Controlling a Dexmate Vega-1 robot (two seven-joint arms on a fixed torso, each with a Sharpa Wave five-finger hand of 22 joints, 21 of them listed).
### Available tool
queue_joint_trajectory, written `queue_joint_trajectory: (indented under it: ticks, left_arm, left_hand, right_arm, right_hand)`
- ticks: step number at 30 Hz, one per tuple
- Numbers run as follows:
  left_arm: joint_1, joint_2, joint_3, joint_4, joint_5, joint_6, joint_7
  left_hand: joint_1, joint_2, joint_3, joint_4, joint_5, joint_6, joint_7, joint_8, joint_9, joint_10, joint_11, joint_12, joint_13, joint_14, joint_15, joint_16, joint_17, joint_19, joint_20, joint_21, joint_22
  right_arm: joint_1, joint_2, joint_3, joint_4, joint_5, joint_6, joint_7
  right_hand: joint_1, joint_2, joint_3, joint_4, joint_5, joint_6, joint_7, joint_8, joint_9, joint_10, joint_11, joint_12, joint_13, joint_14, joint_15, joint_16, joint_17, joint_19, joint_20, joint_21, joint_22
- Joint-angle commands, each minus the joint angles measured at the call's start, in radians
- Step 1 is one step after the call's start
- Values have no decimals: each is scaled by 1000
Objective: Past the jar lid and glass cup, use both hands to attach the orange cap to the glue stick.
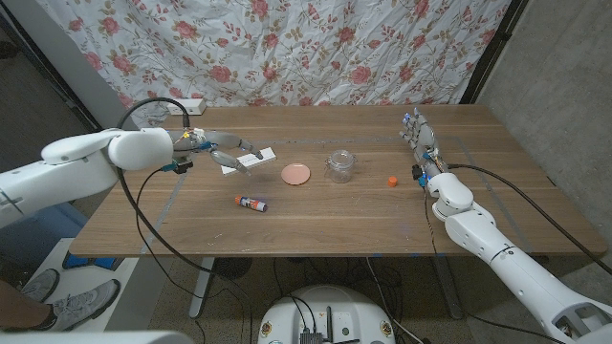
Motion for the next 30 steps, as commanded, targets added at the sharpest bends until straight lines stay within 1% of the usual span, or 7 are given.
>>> queue_joint_trajectory:
  ticks: [1, 11, 15, 19, 23, 26, 30]
  left_arm:
    - [-16, 11, 38, -50, 148, 16, -59]
    - [7, 16, 44, -88, 256, 26, -64]
    - [12, 11, 55, -107, 310, 40, -81]
    - [33, 16, 50, -108, 318, 38, -73]
    - [41, 22, 55, -110, 352, 33, -81]
    - [56, 24, 54, -115, 376, 44, -73]
    - [80, 25, 49, -117, 395, 51, -46]
  left_hand:
    - [15, -6, -8, 2, -2, 6, -6, 4, 5, 9, -1, 0, 3, -2, -75, 2, 2, -9, -64, -1, 2]
    - [23, -17, -25, 5, -6, 5, -4, 3, 5, 29, -3, 3, 3, 0, -70, 5, 3, -16, -54, 0, 3]
    - [26, -20, -33, 6, -7, 6, -11, 3, 5, 32, -3, 2, 3, 4, -69, 6, 3, -21, -40, 0, 3]
    - [30, -23, -43, 7, -8, -3, -19, -1, 5, 38, -4, 2, 4, 3, -65, 6, 3, -27, -36, 0, 3]
    - [38, -23, -56, 7, -8, -13, -23, -5, 5, 23, -5, -6, 4, -10, -65, 2, 3, -48, -28, -3, 3]
    - [67, -17, -86, 9, -8, -39, -26, -14, 6, -1, -5, -10, 4, -47, -50, 2, 4, -139, -5, -8, 4]
    - [71, -17, -90, 9, -8, -46, -29, -17, 6, 4, -4, -7, 4, -49, -48, 3, 4, -148, -7, -6, 4]
  right_arm:
    - [-3, 2, 8, 11, 20, 18, 20]
    - [-5, 3, 9, 9, 10, 13, 0]
    - [-12, 2, 11, 0, 6, 9, -12]
    - [-23, -1, 14, -13, 3, 6, -23]
    - [-30, -2, 17, -20, 2, 7, -30]
    - [-34, -1, 17, -25, -1, 8, -36]
    - [-38, 0, 17, -30, -1, 6, -39]
  right_hand:
    - [-11, 2, 6, -2, 0, -5, 6, -2, 2, 0, 1, 2, 1, 3, -12, 5, 0, 5, -1, -5, 1]
    - [-15, 2, 6, -1, 0, -5, 12, 0, 1, 1, 7, 3, 1, -2, -10, 5, -5, 5, -5, -11, 1]
    - [-16, 4, 7, 0, 0, -4, 10, 1, 1, 2, 8, 3, 1, -5, -7, 4, -7, 2, -4, -15, 1]
    - [-18, 6, 8, 1, 0, -1, 5, 2, 1, 2, 6, 3, 1, -6, -5, 5, -10, 2, -4, -17, 1]
    - [-18, 6, 9, 0, 0, 0, 5, 3, 1, 3, 6, 3, 1, -7, -2, 4, -11, 2, -3, -19, 1]
    - [-18, 6, 9, 0, 0, 0, 3, 3, 1, 2, 5, 3, 1, -8, -1, 4, -13, 1, -3, -21, 1]
    - [-19, 6, 10, -1, -1, 0, 1, 3, 1, 2, 6, 3, 1, -8, 3, 5, -15, 2, -3, -23, 1]
